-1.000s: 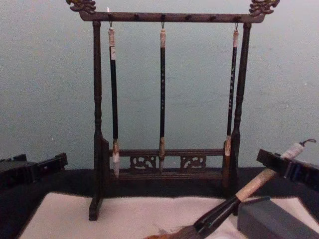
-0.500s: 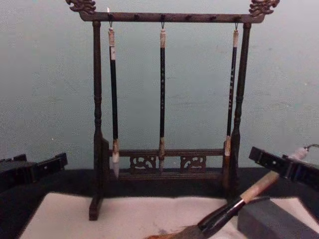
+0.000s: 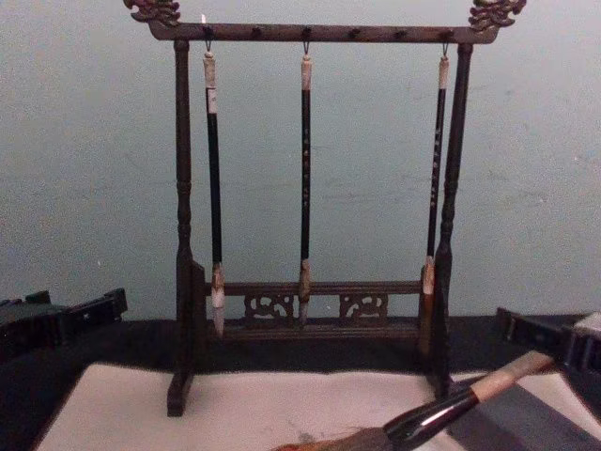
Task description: Pick up the brush from the inkstone, write on the paper, then place the brush back to its original position.
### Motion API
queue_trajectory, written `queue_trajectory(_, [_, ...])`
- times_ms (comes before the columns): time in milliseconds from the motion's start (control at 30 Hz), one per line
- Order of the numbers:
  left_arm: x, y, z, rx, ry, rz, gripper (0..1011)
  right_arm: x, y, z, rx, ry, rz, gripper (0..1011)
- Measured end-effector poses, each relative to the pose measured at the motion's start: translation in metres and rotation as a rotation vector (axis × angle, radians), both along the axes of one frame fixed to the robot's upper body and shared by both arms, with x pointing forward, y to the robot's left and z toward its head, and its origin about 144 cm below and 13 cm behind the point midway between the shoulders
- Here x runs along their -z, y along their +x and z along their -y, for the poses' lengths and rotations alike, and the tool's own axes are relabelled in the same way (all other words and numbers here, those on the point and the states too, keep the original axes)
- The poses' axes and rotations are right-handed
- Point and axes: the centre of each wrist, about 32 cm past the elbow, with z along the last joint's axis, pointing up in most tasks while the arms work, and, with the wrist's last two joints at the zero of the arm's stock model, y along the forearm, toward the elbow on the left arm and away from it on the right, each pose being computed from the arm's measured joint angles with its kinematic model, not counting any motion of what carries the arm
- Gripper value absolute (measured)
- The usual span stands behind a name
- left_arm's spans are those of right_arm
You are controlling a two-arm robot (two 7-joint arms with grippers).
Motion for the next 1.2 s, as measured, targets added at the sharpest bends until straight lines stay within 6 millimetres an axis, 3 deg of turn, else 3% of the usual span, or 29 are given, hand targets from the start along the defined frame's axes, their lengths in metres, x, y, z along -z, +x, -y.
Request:
queue_trajectory(767, [0.000, 0.000, 0.000, 0.000, 0.000, 0.000, 1002, 0.009, -0.003, 0.014, 0.046, -0.058, -0.051, 1001])
queue_trajectory(1200, [0.000, 0.000, 0.000, 0.000, 0.000, 0.000, 1002, 0.004, 0.009, 0.020, 0.053, -0.070, -0.034, 1000])
